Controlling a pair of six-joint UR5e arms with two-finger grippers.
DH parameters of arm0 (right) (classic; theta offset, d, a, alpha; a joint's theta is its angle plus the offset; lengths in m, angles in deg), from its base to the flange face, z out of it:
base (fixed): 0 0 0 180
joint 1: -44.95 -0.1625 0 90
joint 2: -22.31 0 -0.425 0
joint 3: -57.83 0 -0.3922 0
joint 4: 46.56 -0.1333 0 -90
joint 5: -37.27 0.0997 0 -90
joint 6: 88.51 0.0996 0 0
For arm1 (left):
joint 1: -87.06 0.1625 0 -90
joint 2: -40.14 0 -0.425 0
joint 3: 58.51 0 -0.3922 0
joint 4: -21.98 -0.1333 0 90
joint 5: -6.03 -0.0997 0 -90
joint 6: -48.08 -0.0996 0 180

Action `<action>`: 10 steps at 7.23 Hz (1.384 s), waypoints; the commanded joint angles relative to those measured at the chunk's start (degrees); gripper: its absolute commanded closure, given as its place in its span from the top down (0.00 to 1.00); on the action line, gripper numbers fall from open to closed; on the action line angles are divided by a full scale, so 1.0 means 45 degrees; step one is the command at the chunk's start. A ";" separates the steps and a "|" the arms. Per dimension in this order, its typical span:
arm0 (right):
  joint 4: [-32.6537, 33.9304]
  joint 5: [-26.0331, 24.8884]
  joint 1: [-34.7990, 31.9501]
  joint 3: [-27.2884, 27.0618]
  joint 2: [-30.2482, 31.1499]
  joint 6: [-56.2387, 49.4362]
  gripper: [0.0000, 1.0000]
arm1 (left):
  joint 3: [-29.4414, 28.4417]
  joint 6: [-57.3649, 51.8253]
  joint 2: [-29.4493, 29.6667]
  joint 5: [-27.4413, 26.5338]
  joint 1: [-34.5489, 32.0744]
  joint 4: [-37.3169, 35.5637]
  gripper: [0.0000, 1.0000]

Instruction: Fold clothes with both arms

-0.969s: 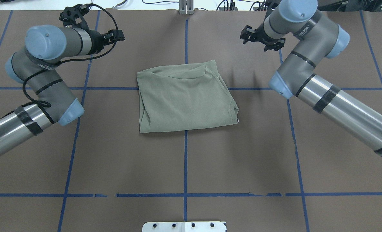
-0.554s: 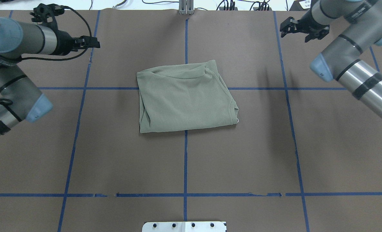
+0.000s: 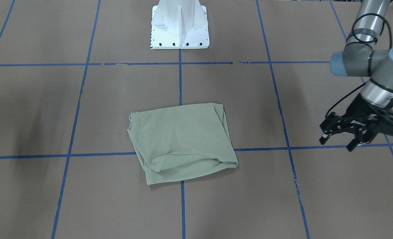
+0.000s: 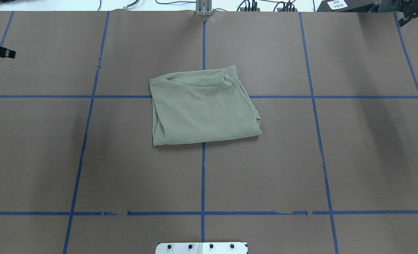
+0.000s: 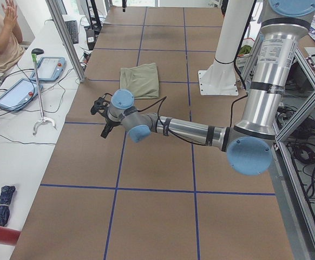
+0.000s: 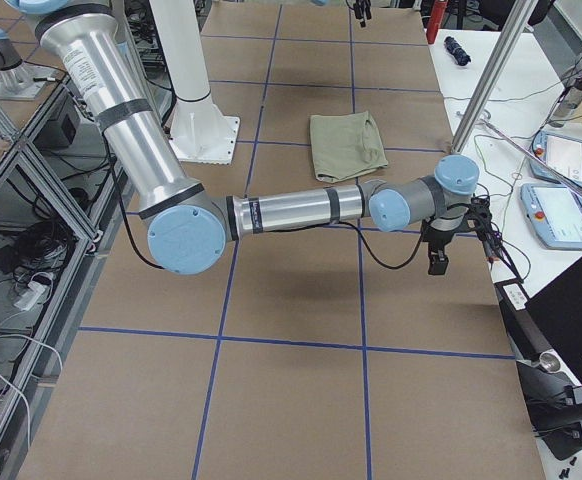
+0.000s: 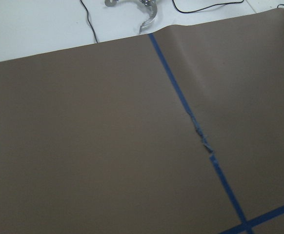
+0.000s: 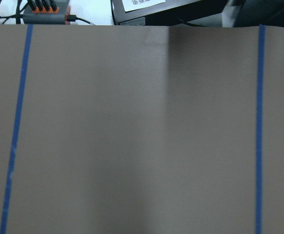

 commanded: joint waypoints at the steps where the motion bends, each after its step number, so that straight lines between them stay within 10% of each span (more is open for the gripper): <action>1: 0.2611 0.0076 -0.1363 -0.0567 0.0462 -0.3414 1.00 | 0.0294 -0.5006 -0.0084 0.0902 -0.2594 -0.4309 1.00; 3: 0.3010 -0.0002 -0.1328 -0.1369 0.1554 -0.3481 1.00 | 0.0705 -0.5827 -0.0102 0.0922 -0.3188 -0.7330 1.00; 10: 0.2680 0.0096 -0.0627 -0.3793 0.4856 -0.3324 1.00 | 0.1232 -0.5262 -0.1861 0.2190 -0.3150 -0.6695 1.00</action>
